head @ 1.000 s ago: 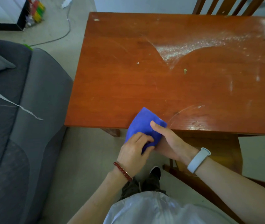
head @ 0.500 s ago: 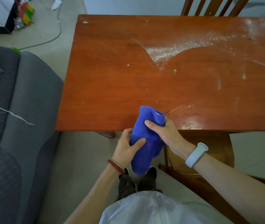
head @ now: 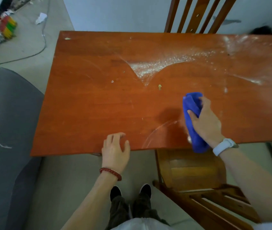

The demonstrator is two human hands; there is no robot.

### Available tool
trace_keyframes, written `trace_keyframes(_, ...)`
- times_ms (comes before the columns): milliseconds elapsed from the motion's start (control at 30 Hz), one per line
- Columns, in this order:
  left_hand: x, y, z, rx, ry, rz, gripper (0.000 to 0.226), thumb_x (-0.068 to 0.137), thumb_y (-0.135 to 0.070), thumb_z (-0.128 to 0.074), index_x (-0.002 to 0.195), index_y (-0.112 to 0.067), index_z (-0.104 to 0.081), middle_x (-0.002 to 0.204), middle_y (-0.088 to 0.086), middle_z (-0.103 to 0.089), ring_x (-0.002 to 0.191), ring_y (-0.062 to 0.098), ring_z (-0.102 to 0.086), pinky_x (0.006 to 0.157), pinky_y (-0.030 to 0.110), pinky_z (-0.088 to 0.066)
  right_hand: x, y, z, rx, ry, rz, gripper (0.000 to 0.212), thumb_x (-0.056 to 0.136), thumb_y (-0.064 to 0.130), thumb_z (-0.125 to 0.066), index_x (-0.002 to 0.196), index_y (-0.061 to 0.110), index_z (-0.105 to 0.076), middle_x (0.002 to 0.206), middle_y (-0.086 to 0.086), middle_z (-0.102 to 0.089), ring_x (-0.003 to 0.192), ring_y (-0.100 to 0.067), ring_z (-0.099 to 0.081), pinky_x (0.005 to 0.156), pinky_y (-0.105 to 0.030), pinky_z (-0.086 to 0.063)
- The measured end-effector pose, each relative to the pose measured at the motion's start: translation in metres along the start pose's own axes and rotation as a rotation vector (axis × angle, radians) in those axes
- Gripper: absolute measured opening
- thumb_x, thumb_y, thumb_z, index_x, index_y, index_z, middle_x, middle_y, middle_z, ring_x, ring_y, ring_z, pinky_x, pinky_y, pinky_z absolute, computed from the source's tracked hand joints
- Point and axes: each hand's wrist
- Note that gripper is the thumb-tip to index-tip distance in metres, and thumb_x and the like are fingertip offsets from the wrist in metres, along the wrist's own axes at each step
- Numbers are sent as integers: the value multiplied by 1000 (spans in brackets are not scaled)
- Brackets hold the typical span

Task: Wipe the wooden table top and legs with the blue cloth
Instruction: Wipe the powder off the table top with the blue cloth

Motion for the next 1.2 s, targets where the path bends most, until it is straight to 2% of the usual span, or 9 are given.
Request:
trace_keyframes(200, 45, 38, 1, 380, -5, 85, 45, 89, -34, -46, 132, -26, -39, 150, 6, -21, 139, 29, -9, 110, 53, -7, 26, -12, -48, -326, -41, -261, 59, 86, 26, -56, 135, 6, -31, 128, -21, -41, 114, -41, -44, 82, -47, -44)
trace_keyframes(367, 54, 66, 19, 431, 22, 72, 41, 91, -33, -46, 130, -24, -45, 148, 3, -28, 137, 27, -17, 109, 50, -13, -99, 71, -111, -171, 458, 732, 56, 79, 30, -49, 134, 21, -39, 114, -11, -49, 94, -30, -54, 53, -32, -42)
trace_keyframes(433, 54, 73, 27, 438, 22, 19, 38, 90, -33, -47, 127, -23, -49, 146, 5, -33, 136, 29, -20, 108, 51, -15, -106, 74, -103, -25, 462, 843, 53, 74, 31, -40, 126, 28, -44, 104, -4, -53, 76, -23, -60, 42, -26, -41)
trace_keyframes(500, 55, 82, 34, 446, 23, -4, 36, 89, -30, -51, 125, -24, -51, 145, 6, -34, 136, 30, -20, 107, 53, -15, -66, 60, -87, -101, 221, 749, 56, 74, 28, -41, 129, 33, -39, 106, 0, -47, 67, -21, -61, 45, -24, -44)
trace_keyframes(667, 56, 103, 51, 402, -39, 11, 37, 89, -30, -49, 126, -23, -50, 146, 8, -33, 137, 31, -19, 108, 54, -14, 17, 45, -81, -314, 16, -154, 61, 89, 21, -50, 144, 17, -24, 127, -20, -36, 92, -42, -55, 73, -43, -46)
trace_keyframes(867, 86, 121, 82, 337, -85, 146, 41, 90, -24, -48, 131, -24, -44, 149, 5, -25, 139, 27, -13, 111, 50, -10, -96, 142, -141, 41, 752, 861, 52, 80, 34, -42, 133, 32, -45, 124, -8, -45, 101, -27, -56, 80, -34, -46)
trace_keyframes(1000, 119, 120, 93, 370, -27, 105, 46, 91, -32, -45, 135, -28, -37, 152, 4, -18, 141, 25, -7, 112, 50, -8, 9, 107, -109, 31, 33, 242, 52, 81, 25, -51, 133, 24, -47, 123, -15, -44, 90, -38, -59, 75, -39, -48)
trace_keyframes(1100, 144, 115, 94, 375, 2, 105, 47, 91, -36, -43, 137, -31, -33, 153, 2, -16, 141, 25, -5, 112, 50, -7, 67, 99, -97, -42, -106, -374, 60, 85, 15, -51, 141, 11, -30, 135, -22, -31, 102, -44, -52, 83, -45, -44)
trace_keyframes(1200, 171, 103, 90, 378, 30, 98, 48, 92, -37, -42, 138, -32, -31, 153, 2, -14, 141, 25, -4, 112, 51, -7, 38, 151, -145, -158, 206, 20, 64, 86, 19, -50, 144, 16, -24, 137, -14, -30, 111, -35, -49, 87, -39, -44)
Point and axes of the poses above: each hand's wrist, its own x-axis towards the middle knuckle, its own z-axis out of the back of the hand, y = z × x
